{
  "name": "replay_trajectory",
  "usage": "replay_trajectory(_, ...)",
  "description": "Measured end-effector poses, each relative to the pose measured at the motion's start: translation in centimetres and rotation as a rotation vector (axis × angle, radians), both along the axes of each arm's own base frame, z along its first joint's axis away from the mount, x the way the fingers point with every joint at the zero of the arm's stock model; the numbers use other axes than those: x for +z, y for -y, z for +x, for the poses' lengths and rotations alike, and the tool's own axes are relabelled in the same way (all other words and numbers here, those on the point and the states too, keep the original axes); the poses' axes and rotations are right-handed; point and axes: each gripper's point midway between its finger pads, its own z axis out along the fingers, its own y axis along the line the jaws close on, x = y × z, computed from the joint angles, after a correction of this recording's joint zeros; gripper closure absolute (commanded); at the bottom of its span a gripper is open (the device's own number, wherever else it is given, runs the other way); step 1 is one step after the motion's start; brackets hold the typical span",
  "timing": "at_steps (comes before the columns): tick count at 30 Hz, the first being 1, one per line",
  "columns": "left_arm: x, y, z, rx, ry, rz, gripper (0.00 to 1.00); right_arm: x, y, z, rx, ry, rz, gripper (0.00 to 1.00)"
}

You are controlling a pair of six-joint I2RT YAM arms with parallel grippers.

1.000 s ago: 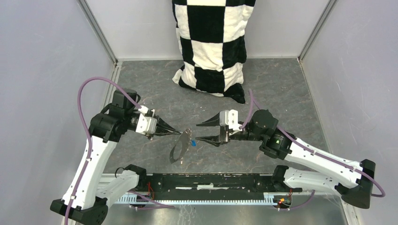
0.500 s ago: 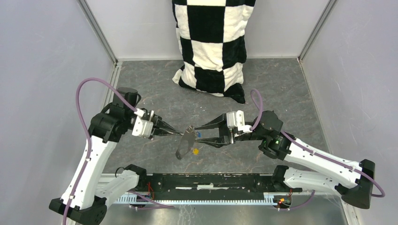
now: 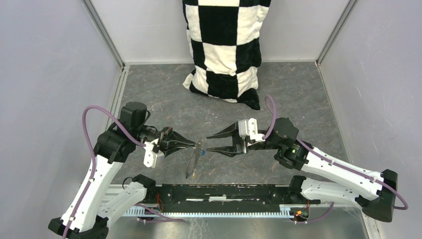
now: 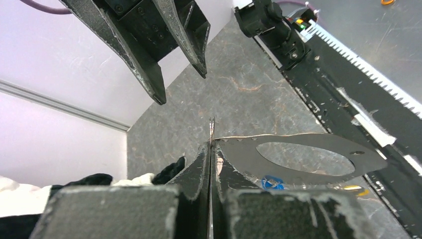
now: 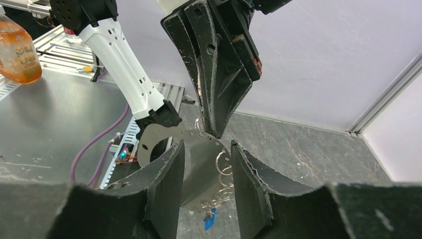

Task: Put the keys on the keyring

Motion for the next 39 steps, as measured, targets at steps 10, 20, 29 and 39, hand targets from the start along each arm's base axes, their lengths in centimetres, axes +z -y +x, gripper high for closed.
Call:
replay_trajectory(10,-0.3,0.0,0.3,-0.01,0.132,0.001,0.98,-2.7,-0.8,0.6,-0.004,0.023,-0.086,0.55)
replay_trajectory(20,-0.7,0.1,0.5,-0.011,0.119,0.012,0.98,-2.9,-0.8,1.5,-0.049,0.029,-0.091,0.53)
replay_trajectory(29,-1.7,0.4,1.1,0.018,-0.072,0.058,0.98,-7.0,5.8,13.3,-0.56,-0.226,-0.11,0.48)
replay_trajectory(39,-2.9,0.7,2.4,0.116,-0.265,0.079,0.98,-18.1,15.6,20.2,-1.065,-0.543,-0.213,0.5)
